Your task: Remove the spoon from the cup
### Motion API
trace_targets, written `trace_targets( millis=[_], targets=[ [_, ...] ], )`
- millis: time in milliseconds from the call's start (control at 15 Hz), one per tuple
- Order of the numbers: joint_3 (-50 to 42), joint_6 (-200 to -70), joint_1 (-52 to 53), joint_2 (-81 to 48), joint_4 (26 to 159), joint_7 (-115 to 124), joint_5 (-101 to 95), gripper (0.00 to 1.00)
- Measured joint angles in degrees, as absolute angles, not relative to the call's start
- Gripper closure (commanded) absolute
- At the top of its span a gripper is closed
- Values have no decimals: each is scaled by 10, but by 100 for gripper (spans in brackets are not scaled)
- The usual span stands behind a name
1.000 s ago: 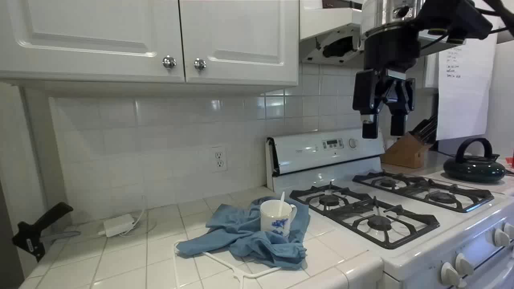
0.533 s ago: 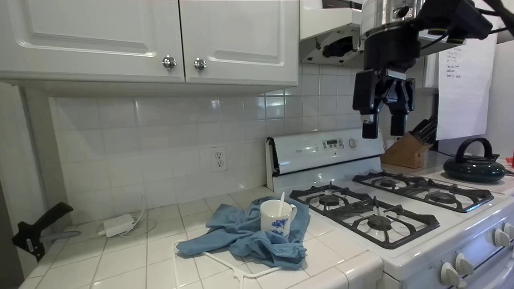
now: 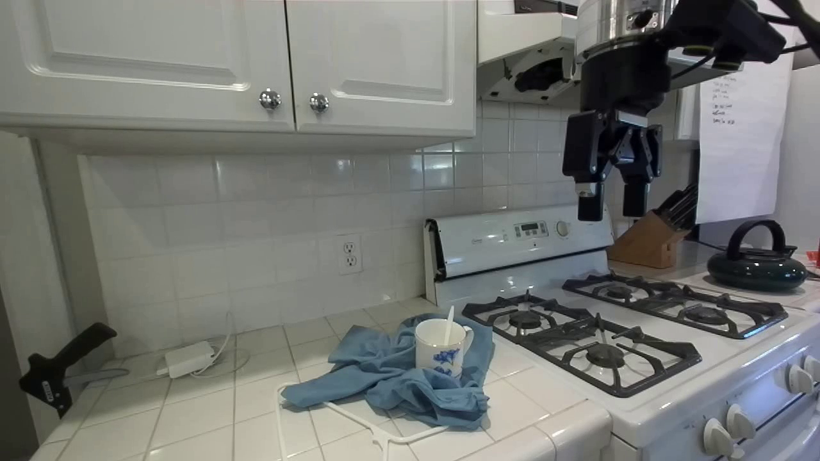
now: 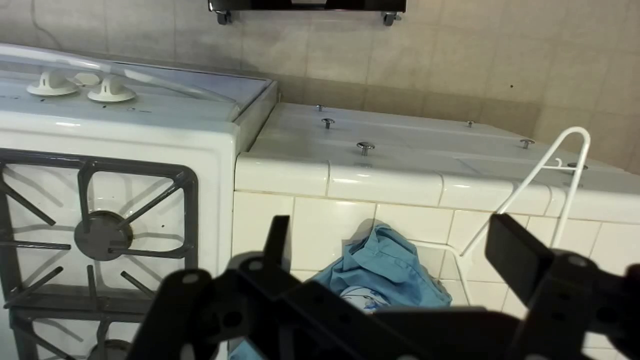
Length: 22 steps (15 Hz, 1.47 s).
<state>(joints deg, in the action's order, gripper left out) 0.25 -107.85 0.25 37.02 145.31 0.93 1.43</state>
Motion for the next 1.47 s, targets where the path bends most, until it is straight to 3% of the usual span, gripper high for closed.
trace_targets(
  millis=[333,933,1467],
  targets=[
    [-1,-1122,-11,356,1455,8,-4,0],
    [-76,-1354,-14,267,1470,-98,8,0],
    [-182,-1491,88,182,1454,-308,246,0]
  ],
)
